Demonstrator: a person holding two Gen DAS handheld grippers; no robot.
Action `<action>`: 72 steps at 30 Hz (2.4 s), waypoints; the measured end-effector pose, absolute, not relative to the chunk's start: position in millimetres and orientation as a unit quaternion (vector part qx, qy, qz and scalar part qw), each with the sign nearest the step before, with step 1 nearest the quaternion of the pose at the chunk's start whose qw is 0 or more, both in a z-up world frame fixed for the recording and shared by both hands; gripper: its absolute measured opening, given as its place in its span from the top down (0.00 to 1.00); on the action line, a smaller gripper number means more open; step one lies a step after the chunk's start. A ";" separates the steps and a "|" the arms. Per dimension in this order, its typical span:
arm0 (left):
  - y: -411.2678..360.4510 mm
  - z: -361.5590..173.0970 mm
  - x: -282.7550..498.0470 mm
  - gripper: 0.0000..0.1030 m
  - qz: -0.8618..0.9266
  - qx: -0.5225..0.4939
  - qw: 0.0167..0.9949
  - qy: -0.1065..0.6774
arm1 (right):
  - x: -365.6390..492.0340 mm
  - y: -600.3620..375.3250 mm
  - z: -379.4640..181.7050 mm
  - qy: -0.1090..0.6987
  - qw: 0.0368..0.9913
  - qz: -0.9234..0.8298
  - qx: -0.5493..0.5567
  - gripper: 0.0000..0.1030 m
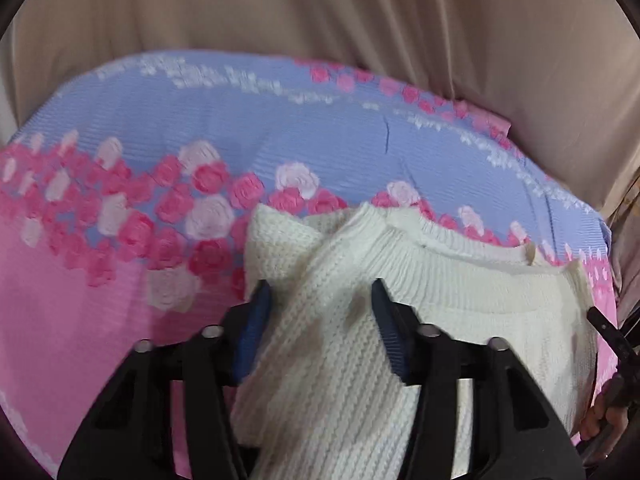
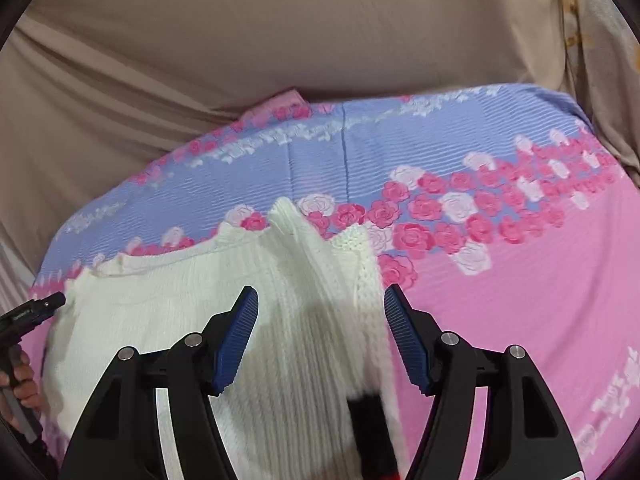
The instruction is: Fold small clothes
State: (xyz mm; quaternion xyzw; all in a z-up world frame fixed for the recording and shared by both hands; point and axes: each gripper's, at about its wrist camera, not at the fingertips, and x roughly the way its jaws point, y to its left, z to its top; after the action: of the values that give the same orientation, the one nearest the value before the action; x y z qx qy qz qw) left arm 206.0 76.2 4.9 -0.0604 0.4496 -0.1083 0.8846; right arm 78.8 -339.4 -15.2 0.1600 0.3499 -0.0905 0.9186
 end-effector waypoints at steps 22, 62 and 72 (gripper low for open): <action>32.9 39.1 83.3 0.41 -0.145 0.065 0.912 0.378 | 18.6 -225.1 6.7 0.335 0.940 -0.007 0.063 0.73; 85.6 -13.4 176.4 0.12 -0.052 0.015 0.895 0.443 | 107.4 -348.7 -32.7 0.364 0.914 -0.125 0.127 0.81; 119.3 41.0 101.9 0.22 -0.078 -0.021 0.916 0.392 | 31.9 -293.7 8.8 0.333 0.934 -0.078 0.103 0.66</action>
State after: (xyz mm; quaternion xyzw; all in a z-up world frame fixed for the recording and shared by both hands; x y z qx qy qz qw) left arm 101.9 119.3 41.0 -0.0212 0.3925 -0.0779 0.9162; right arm 31.9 -293.7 8.8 0.1029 0.3329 -0.0781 0.9341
